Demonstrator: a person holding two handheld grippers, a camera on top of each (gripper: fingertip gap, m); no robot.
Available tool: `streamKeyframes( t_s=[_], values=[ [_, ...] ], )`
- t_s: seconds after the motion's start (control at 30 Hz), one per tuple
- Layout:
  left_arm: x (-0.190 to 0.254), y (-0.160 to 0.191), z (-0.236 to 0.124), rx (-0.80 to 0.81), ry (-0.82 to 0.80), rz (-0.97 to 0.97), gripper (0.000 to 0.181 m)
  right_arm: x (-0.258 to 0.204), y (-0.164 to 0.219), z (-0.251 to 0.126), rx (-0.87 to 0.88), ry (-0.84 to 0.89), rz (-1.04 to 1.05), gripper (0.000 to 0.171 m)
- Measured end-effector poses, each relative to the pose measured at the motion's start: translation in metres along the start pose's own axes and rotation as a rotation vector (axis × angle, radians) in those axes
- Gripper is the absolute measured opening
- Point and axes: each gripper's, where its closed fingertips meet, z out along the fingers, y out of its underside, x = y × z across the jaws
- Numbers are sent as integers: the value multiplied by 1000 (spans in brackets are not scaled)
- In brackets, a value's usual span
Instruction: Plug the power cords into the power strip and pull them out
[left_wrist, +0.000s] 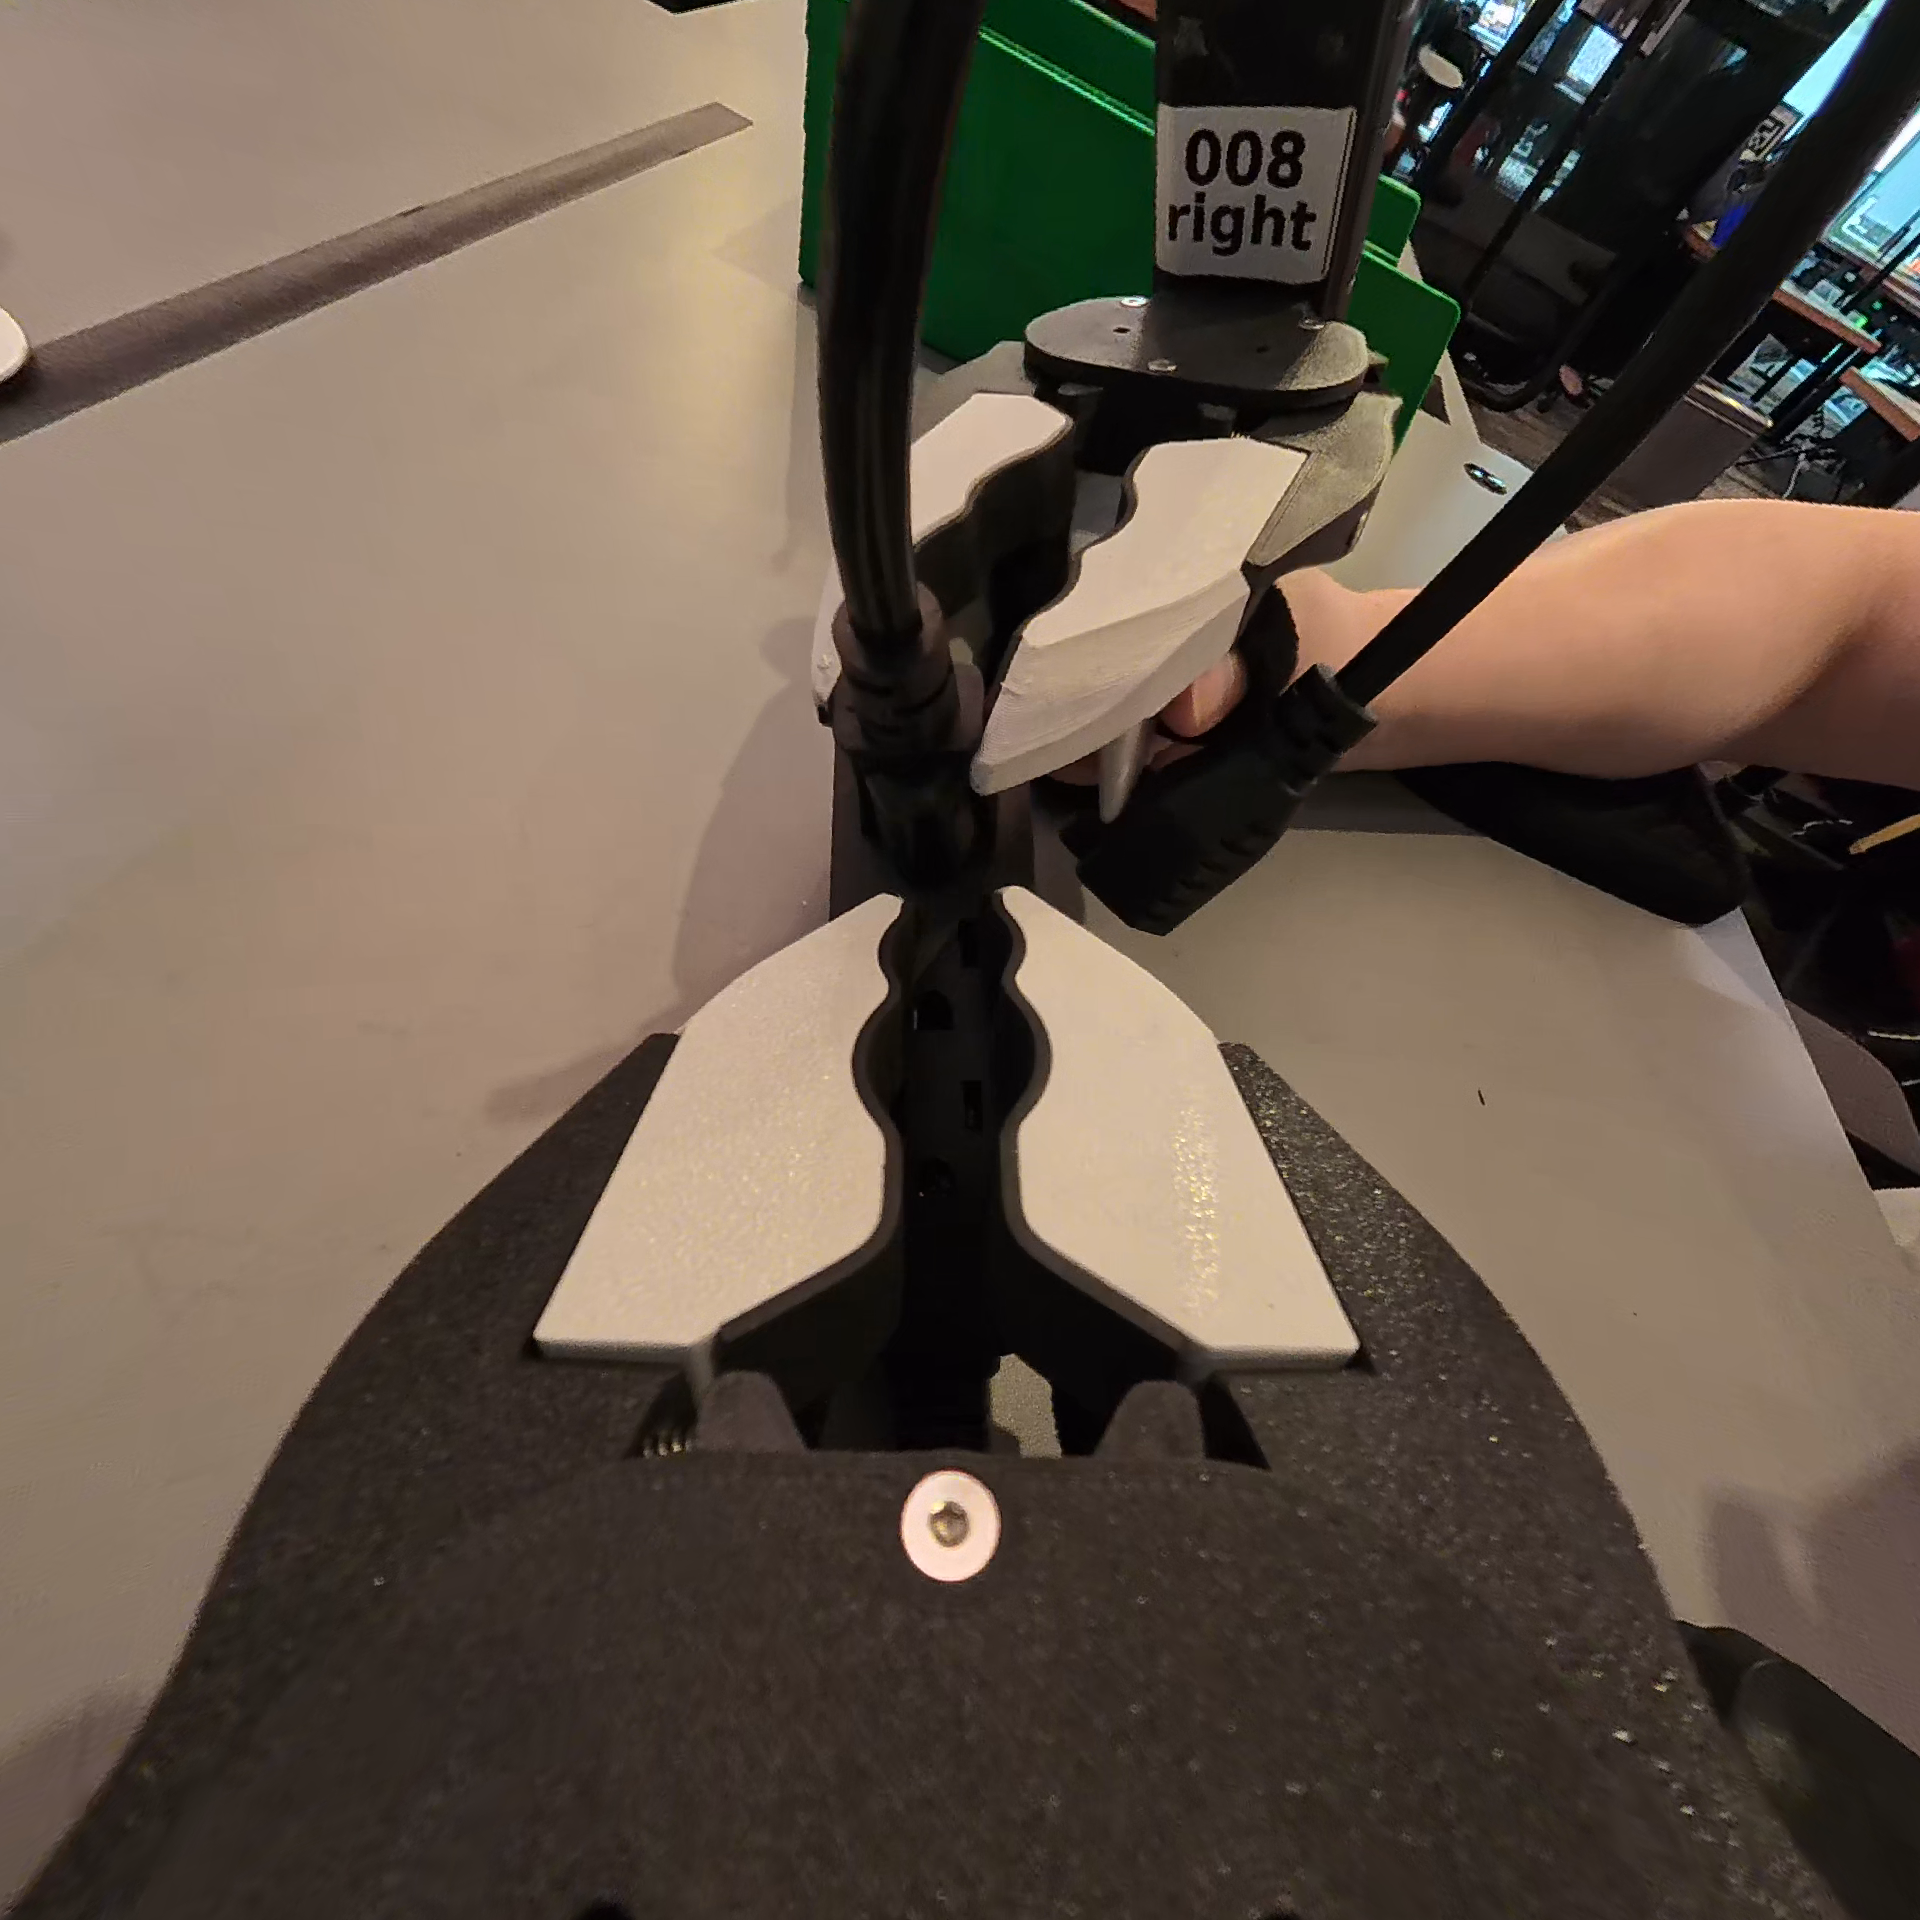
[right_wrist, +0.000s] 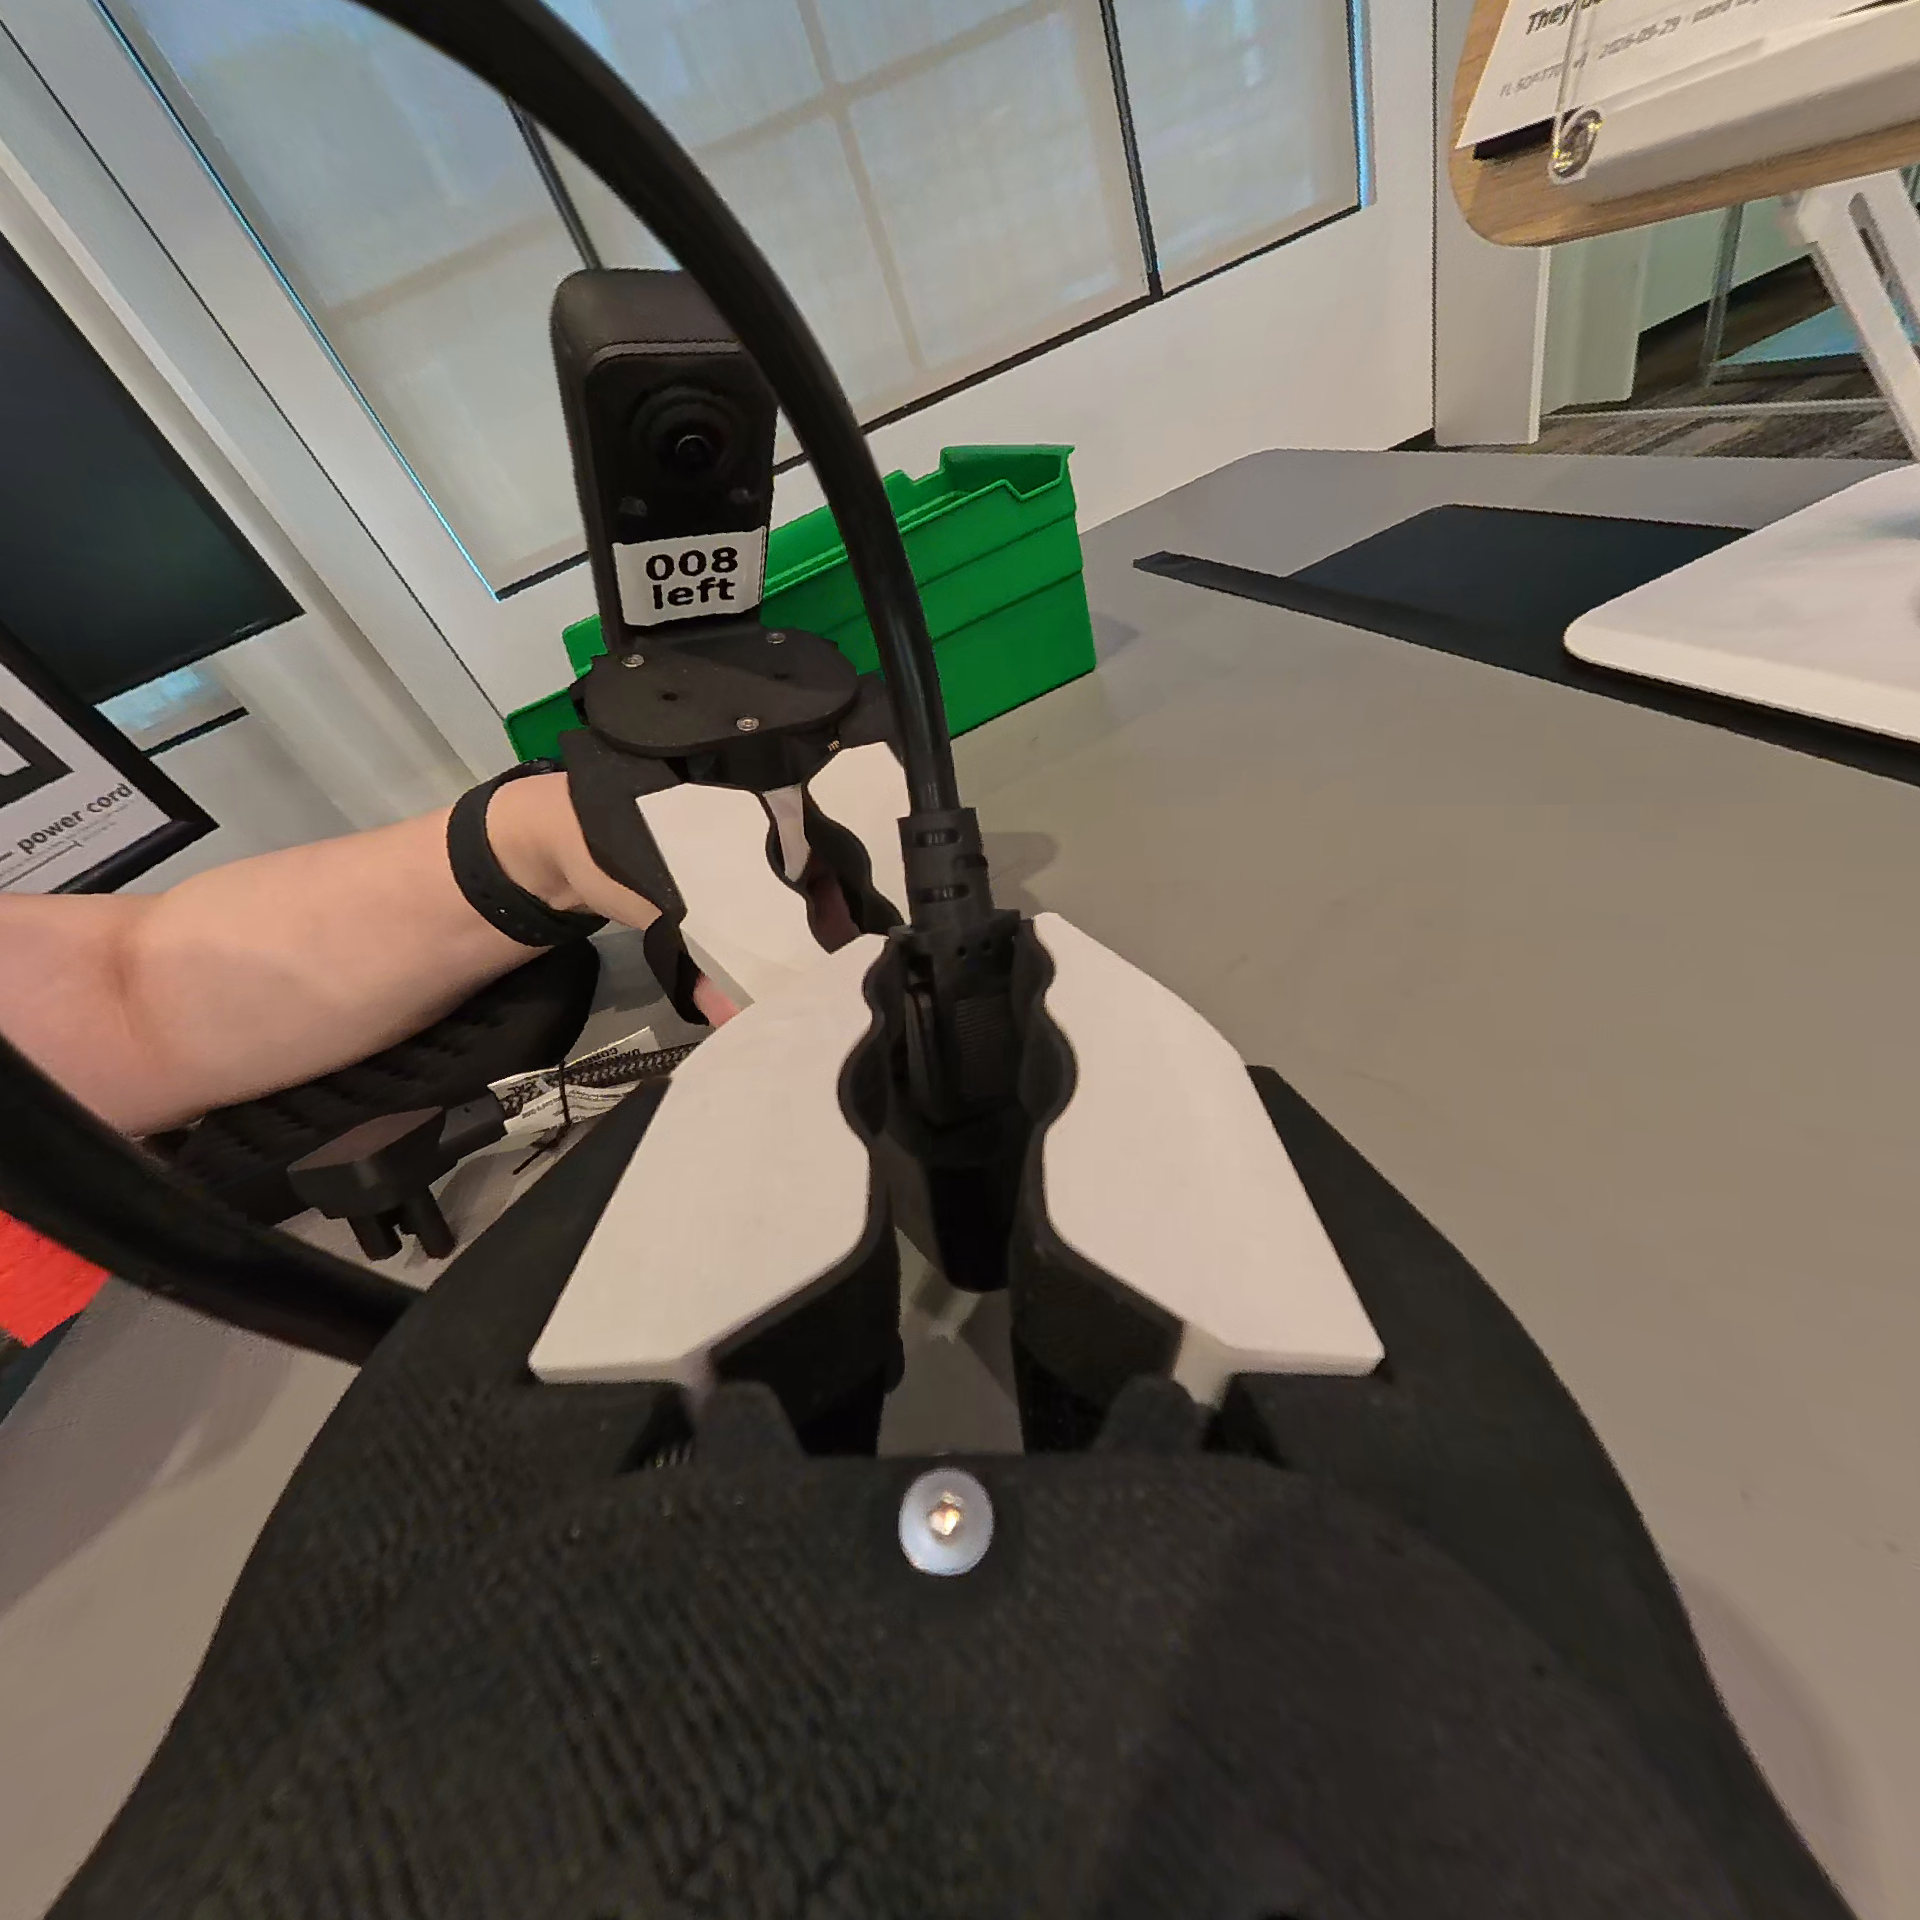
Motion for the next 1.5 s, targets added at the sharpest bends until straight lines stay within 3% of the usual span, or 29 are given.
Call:
streamKeyframes(
  t_s=[0.53,0.6,0.63,0.77,0.93,1.03,1.13,1.2,1.23,1.33,1.43,1.5],
  values=[
    [-3,-2,0,10,-9,-19,12,3,-2,2,17,32,-6,16],
    [-9,-4,-1,-1,-81,17,12,7,-1,5,-2,46,2,19],
    [-8,-6,-1,-7,-125,50,0,9,-2,6,-12,74,-27,20],
    [-20,2,5,-120,-371,250,0,23,8,4,-144,266,-218,19],
    [-21,0,4,-94,-352,137,4,34,18,-3,-233,313,-269,26],
    [-22,2,-2,-111,-288,18,24,37,16,-9,-239,296,-270,31],
    [-26,14,-5,-197,-304,44,27,23,6,-15,-227,178,-299,30],
    [-25,17,-3,-220,-307,54,28,36,2,-29,-292,251,-326,31],
    [-25,17,-2,-229,-316,63,27,52,-6,-40,-296,369,-348,31],
    [-33,19,-8,-282,-406,136,24,69,-68,-85,-43,713,-384,29],
    [-39,17,-11,-278,-463,116,29,19,-128,-109,242,773,-513,26],
    [-39,14,-11,-249,-451,63,32,-25,-137,-101,277,721,-605,25]
  ],
)
